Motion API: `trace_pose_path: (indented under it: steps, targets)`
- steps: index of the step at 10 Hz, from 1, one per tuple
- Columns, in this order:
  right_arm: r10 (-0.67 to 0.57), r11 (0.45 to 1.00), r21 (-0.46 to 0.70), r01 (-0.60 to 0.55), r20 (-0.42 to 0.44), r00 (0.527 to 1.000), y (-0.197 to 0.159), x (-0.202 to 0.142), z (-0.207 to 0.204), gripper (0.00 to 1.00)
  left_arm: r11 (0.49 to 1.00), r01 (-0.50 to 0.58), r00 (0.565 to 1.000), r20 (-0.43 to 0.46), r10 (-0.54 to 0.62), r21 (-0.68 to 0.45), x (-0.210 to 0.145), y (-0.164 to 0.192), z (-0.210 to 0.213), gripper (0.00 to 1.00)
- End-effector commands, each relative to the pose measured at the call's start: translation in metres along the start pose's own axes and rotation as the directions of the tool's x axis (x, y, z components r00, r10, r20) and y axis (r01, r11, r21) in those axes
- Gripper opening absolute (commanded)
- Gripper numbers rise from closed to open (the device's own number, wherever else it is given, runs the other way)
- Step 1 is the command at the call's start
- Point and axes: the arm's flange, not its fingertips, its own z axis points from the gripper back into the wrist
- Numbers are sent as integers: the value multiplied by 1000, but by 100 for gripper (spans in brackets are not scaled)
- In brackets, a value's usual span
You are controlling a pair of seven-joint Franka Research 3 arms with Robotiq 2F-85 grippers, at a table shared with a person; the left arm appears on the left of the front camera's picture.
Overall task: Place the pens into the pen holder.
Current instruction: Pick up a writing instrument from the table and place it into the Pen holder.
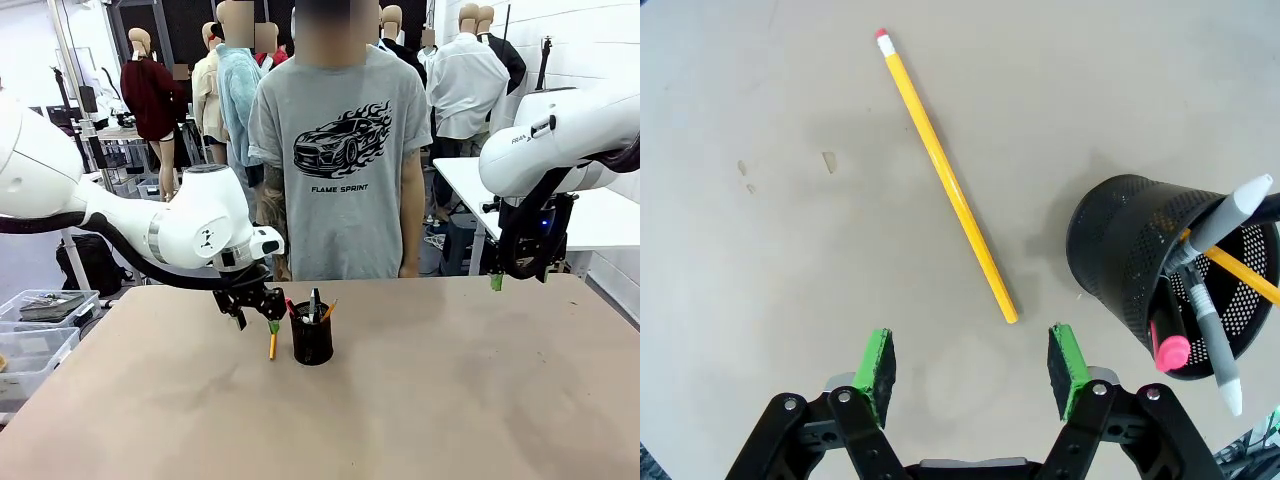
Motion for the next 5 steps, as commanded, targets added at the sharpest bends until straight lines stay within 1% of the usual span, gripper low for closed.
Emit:
trace_pose_path:
  steps: [1,4,5]
  targets:
    - [-1,1000,0,1,-6,1000,0,0,0,100,998,-34,999,8,33,46,0,-3,-10,80]
    - [-1,1000,0,1,-6,1000,0,0,0,100,999,-31,1000,1,31,43,2,-7,-20,80]
    - [-1,1000,0,1,-6,1000,0,0,0,100,999,-33,999,16,33,35,2,-7,-21,80]
